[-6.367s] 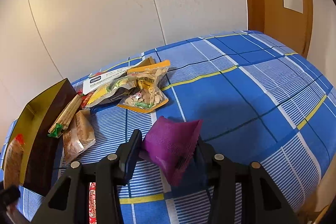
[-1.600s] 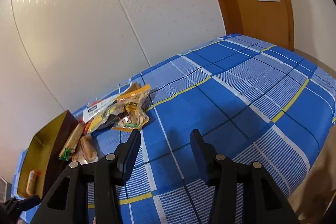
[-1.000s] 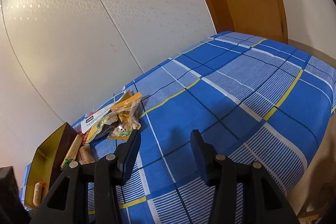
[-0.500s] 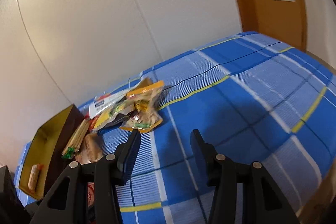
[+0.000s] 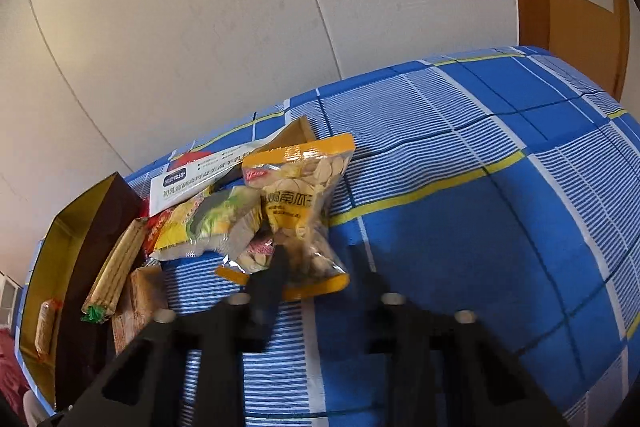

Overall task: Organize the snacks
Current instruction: 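Grasp the red chocolate roll pack with the left tool while the right tool grasps the yellow seed bag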

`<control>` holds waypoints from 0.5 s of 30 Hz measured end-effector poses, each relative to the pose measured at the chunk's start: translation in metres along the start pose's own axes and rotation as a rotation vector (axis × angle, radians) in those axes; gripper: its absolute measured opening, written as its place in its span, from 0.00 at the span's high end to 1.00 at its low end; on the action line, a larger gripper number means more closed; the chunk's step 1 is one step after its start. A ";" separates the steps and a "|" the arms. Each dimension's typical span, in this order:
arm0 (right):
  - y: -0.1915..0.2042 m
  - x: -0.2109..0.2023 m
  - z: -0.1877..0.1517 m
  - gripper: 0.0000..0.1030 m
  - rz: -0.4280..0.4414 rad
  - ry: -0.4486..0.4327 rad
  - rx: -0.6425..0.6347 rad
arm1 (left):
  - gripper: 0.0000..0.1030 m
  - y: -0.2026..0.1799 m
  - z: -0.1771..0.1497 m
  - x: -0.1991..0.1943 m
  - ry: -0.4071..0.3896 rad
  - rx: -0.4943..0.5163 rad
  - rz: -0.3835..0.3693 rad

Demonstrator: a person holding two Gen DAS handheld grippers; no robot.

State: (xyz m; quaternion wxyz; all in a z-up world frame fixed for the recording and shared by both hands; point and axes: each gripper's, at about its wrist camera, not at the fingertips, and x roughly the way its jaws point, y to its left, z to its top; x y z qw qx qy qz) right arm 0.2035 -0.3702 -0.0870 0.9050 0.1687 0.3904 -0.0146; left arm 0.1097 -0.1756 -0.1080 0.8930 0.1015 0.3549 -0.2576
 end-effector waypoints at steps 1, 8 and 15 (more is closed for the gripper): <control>-0.001 -0.002 -0.001 0.82 -0.001 -0.003 0.004 | 0.63 0.000 0.000 -0.001 -0.001 -0.001 0.000; -0.021 -0.033 -0.015 0.82 -0.091 -0.029 0.036 | 0.63 0.000 -0.003 -0.004 -0.002 -0.004 0.006; -0.044 -0.064 -0.018 0.30 -0.191 -0.150 0.095 | 0.63 0.001 -0.004 -0.006 0.005 -0.012 0.017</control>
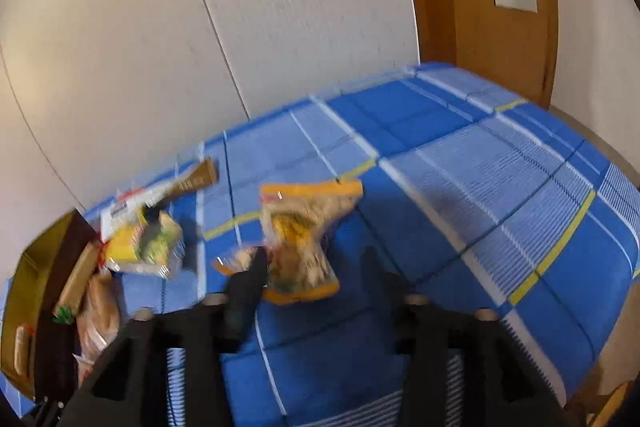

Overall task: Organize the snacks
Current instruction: 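Grasp the red chocolate roll pack with the left tool while the right tool grasps the yellow seed bag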

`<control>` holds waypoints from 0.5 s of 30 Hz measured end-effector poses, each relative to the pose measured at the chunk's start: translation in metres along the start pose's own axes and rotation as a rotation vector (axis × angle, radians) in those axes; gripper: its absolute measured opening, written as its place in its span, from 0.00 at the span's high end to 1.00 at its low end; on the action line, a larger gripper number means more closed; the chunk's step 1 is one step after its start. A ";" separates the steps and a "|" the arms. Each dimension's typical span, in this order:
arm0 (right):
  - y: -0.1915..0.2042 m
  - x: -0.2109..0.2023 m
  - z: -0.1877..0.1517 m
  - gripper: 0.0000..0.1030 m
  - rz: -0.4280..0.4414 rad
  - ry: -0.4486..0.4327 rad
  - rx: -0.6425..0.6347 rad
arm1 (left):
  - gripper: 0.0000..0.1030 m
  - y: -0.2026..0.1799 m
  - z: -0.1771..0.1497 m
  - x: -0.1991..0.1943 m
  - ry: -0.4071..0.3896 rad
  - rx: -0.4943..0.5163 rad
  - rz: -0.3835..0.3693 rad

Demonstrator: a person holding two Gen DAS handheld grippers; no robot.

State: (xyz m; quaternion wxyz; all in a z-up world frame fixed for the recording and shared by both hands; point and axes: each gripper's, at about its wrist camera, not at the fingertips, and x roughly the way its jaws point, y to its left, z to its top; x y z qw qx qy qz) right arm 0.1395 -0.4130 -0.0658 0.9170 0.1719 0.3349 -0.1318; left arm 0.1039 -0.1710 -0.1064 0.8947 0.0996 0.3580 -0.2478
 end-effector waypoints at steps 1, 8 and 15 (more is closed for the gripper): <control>0.004 0.001 0.000 0.15 0.007 -0.007 -0.011 | 0.63 0.000 0.000 0.000 0.002 -0.002 0.002; 0.019 0.041 0.015 0.15 -0.046 0.077 -0.011 | 0.63 -0.002 0.002 -0.001 0.028 -0.007 0.022; 0.015 0.043 0.011 0.61 -0.021 0.106 0.012 | 0.65 -0.003 0.003 0.001 0.036 -0.008 0.022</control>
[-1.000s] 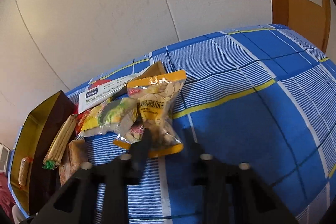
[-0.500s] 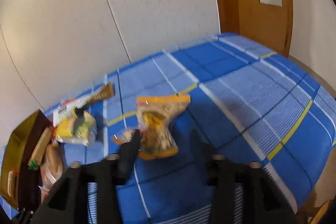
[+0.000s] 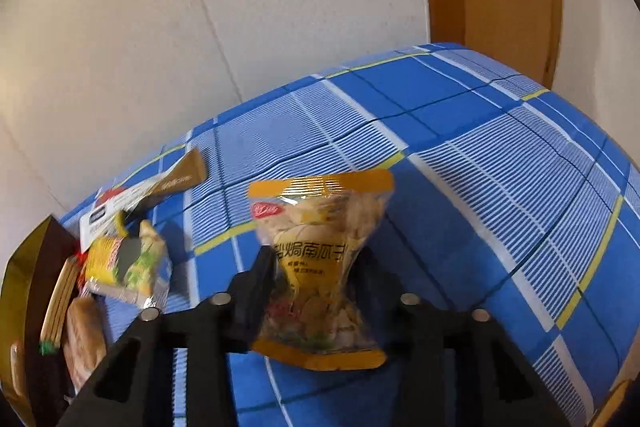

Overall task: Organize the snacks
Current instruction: 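Grasp the red chocolate roll pack with the left tool while the right tool grasps the yellow seed bag, then carry the red chocolate roll pack into the tin tray and open the left tool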

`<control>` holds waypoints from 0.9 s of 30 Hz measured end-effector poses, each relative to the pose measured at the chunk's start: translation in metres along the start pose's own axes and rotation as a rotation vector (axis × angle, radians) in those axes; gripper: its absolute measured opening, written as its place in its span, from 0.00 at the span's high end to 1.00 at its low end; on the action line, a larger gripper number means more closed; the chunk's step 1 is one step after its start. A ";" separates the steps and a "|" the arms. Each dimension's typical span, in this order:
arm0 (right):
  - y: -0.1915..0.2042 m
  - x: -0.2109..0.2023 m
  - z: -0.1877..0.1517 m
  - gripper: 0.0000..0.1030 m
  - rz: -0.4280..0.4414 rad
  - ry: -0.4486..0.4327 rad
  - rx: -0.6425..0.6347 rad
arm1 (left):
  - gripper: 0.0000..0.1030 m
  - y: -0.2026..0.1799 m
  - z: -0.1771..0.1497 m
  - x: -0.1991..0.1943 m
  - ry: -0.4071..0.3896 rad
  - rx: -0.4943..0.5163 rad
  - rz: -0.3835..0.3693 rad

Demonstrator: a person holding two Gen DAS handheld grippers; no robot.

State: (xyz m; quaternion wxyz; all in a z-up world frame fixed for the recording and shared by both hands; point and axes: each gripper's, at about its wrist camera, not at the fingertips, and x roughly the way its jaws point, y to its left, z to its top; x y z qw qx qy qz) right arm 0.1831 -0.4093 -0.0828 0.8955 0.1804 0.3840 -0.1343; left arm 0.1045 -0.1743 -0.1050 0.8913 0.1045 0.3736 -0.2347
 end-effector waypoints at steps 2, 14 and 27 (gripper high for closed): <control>0.001 -0.005 -0.005 0.62 0.008 0.002 -0.017 | 0.68 -0.001 -0.001 -0.001 0.002 -0.002 -0.001; 0.041 -0.032 -0.042 0.63 0.012 -0.029 -0.189 | 0.77 -0.015 -0.014 -0.023 -0.012 0.051 -0.020; 0.037 -0.050 -0.055 0.64 0.038 -0.073 -0.123 | 0.81 -0.002 -0.020 -0.035 -0.008 -0.011 -0.065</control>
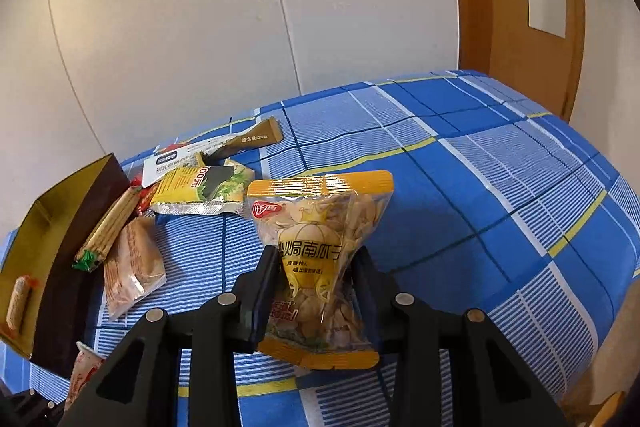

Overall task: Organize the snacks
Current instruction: 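Carry the red chocolate roll pack into the tin tray and open the left tool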

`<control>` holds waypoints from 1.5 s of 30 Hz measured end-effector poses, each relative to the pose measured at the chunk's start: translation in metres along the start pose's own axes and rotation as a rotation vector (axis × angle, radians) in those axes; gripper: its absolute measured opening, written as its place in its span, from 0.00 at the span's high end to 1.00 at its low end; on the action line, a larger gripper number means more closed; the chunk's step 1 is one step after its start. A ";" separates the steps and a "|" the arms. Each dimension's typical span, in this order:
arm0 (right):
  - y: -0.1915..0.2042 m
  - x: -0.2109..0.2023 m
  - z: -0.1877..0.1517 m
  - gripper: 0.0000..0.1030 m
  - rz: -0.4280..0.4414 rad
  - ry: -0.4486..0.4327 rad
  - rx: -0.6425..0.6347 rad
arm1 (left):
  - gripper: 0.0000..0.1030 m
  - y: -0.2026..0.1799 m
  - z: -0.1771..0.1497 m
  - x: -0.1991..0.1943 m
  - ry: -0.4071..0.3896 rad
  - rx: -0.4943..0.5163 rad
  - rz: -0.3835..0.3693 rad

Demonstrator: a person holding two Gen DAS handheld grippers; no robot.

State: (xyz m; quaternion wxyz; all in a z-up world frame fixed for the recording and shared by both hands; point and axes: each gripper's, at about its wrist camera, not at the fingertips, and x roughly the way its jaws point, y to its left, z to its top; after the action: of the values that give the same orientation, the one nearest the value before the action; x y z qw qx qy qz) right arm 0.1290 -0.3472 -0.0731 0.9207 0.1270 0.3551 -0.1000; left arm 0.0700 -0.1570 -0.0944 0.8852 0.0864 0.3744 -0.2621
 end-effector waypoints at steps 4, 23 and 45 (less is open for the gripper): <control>0.001 0.001 -0.001 0.64 0.006 0.001 -0.006 | 0.81 -0.001 0.004 -0.009 -0.029 -0.001 -0.019; 0.008 -0.004 -0.004 0.63 0.063 -0.029 -0.045 | 0.81 0.086 0.025 -0.063 -0.081 -0.240 0.082; 0.008 -0.010 -0.007 0.63 0.060 -0.062 -0.061 | 0.79 0.211 0.000 -0.060 0.063 -0.458 0.230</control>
State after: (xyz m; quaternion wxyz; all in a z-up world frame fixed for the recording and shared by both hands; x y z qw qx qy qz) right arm 0.1200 -0.3362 -0.0700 0.9374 0.1063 0.3252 -0.0651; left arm 0.1466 0.0461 -0.0615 0.8937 -0.0661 0.4389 -0.0653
